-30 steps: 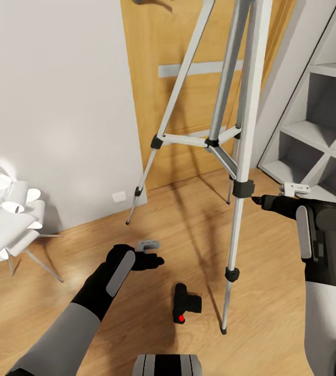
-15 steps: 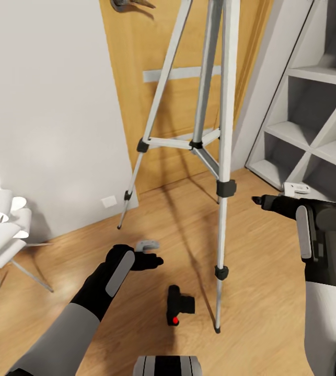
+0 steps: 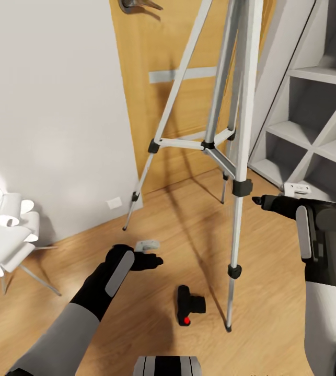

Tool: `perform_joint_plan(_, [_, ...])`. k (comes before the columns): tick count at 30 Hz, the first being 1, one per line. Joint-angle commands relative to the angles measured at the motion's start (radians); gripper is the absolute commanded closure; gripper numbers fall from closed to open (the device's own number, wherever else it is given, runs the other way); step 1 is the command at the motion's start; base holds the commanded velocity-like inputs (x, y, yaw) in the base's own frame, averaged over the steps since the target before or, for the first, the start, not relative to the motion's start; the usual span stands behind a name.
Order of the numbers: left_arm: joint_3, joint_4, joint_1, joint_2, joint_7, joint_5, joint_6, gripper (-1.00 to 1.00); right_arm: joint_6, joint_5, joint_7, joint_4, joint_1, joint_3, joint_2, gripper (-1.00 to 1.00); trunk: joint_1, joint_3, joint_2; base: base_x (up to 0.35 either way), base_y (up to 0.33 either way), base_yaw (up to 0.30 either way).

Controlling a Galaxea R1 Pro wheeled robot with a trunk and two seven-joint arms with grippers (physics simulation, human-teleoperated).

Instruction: Attach the digital camera to the camera tripod in the bedroom.

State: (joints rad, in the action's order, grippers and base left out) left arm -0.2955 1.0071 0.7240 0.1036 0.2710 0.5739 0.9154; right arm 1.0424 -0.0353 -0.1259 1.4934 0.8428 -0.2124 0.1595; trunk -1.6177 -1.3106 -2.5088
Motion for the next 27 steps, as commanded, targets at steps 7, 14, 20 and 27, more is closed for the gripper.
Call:
perform_joint_plan(7, [-0.002,-0.002,0.000,0.000,0.009,0.011,0.002,-1.00,0.005,-0.003,-0.001,0.001,0.001,-0.001,0.000,-1.00,0.000,0.001,0.000,0.000,0.275,-0.159])
perform_joint_plan(14, [-0.002,-0.004,0.000,0.000,0.010,0.009,0.002,-1.00,0.005,-0.003,-0.001,0.001,0.001,-0.001,0.000,-1.00,0.000,0.003,0.000,0.000,0.255,-0.214])
perform_joint_plan(20, [-0.003,-0.005,-0.001,0.002,0.010,0.008,0.002,-1.00,0.005,-0.003,-0.001,0.001,0.001,-0.001,0.001,-1.00,0.000,0.005,0.000,0.000,0.107,-0.231])
perform_joint_plan(27, [-0.003,-0.010,-0.004,0.004,0.010,0.007,0.002,-1.00,0.005,-0.004,-0.001,0.001,0.001,-0.001,0.001,-1.00,0.000,0.008,0.000,0.000,0.039,-0.237])
